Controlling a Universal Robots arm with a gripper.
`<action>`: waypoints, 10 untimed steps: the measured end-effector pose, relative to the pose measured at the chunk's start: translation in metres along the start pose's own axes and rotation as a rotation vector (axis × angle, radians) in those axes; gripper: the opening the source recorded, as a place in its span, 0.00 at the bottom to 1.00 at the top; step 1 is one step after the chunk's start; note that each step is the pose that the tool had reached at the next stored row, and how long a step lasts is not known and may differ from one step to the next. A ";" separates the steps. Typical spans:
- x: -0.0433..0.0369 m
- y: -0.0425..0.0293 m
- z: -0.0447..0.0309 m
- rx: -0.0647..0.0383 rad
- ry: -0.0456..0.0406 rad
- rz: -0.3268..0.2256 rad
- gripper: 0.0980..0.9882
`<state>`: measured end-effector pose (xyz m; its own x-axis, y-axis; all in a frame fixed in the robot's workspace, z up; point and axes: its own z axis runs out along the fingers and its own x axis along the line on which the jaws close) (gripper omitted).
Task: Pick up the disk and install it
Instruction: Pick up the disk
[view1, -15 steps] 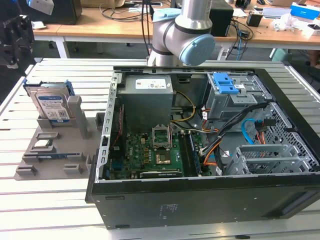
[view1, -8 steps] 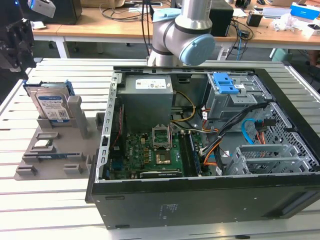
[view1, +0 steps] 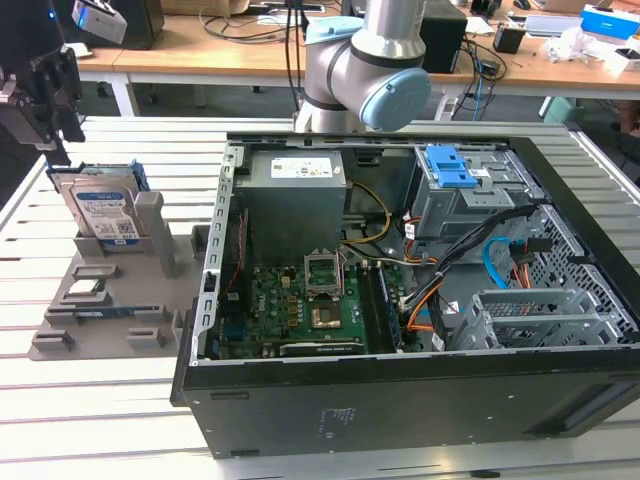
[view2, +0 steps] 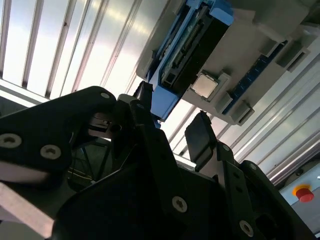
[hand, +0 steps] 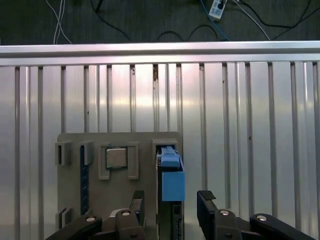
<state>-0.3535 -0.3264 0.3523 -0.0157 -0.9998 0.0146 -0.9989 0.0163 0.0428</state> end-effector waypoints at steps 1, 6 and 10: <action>0.0000 -0.0003 0.0007 0.000 0.0009 0.000 0.50; 0.0000 -0.0017 0.0056 0.000 0.0051 0.000 0.50; -0.0001 -0.0021 0.0093 0.000 0.0069 0.000 0.50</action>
<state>-0.3518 -0.3265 0.3429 -0.0154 -0.9996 0.0215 -0.9990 0.0163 0.0427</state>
